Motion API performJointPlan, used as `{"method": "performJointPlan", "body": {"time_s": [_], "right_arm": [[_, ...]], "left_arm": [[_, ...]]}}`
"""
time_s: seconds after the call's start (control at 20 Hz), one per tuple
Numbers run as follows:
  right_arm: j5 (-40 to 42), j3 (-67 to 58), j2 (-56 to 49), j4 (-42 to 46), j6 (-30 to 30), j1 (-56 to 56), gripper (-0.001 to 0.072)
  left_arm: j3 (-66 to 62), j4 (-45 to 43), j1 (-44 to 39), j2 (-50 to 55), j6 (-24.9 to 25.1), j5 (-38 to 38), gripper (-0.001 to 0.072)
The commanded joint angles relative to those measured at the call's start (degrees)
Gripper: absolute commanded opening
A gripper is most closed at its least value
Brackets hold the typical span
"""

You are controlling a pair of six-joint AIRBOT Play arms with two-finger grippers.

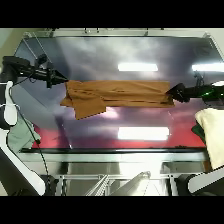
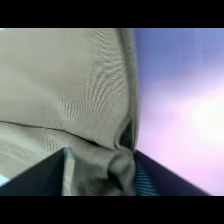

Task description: Fold the shirts.

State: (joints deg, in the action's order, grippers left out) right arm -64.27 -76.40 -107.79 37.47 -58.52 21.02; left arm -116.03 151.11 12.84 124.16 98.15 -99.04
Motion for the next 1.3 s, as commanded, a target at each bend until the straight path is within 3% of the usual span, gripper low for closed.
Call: {"method": "performJointPlan", "body": {"time_s": [0.0,0.05,0.1,0.35,0.5,0.6,0.7,0.85,1.0,1.15,1.25], "right_arm": [[-0.52,-1.20,-1.49,0.92,-0.26,-3.48,0.0256],[-0.35,-1.68,-1.66,0.81,-0.22,-4.31,0.0068],[-0.11,-2.19,-1.70,0.70,-0.20,-5.14,0.0017],[-8.63,-4.26,0.04,1.01,0.20,-5.01,0.0015],[-13.73,-4.26,3.74,0.98,0.22,-3.34,0.0014],[-17.27,-4.26,6.43,0.96,1.03,-2.01,0.0014],[-20.13,-4.26,8.48,0.96,1.05,-0.92,0.0014],[-23.76,-4.26,10.32,0.96,1.03,0.55,0.0014],[-26.23,-4.26,11.17,0.94,1.01,1.92,0.0014],[-29.40,-4.28,13.33,0.79,-0.28,4.07,0.0014],[-30.38,-4.28,15.61,-2.29,-1.22,4.66,0.0014]], "left_arm": [[2.36,-0.04,-7.02,-0.22,2.80,2.84,0.0020],[2.34,-0.20,-9.57,-0.17,2.97,5.33,0.0019],[2.32,-1.09,-12.33,-0.17,2.97,8.81,0.0019],[2.21,-16.81,-26.75,-0.17,2.01,26.84,0.0010],[2.21,-30.12,-33.77,-0.17,-3.19,31.41,0.0011],[2.21,-34.14,-37.00,-0.09,-3.93,32.63,0.0011],[1.60,-34.56,-38.88,0.98,-4.90,32.41,0.0011],[-3.93,-34.05,-40.85,5.84,-7.21,23.58,0.0019],[-1.81,-30.21,-42.03,4.15,-7.06,22.36,0.0022],[-1.14,-15.30,-40.15,-2.56,-0.70,22.51,0.0022],[-1.14,-11.69,-36.94,-9.86,1.36,21.31,0.0022]]}}
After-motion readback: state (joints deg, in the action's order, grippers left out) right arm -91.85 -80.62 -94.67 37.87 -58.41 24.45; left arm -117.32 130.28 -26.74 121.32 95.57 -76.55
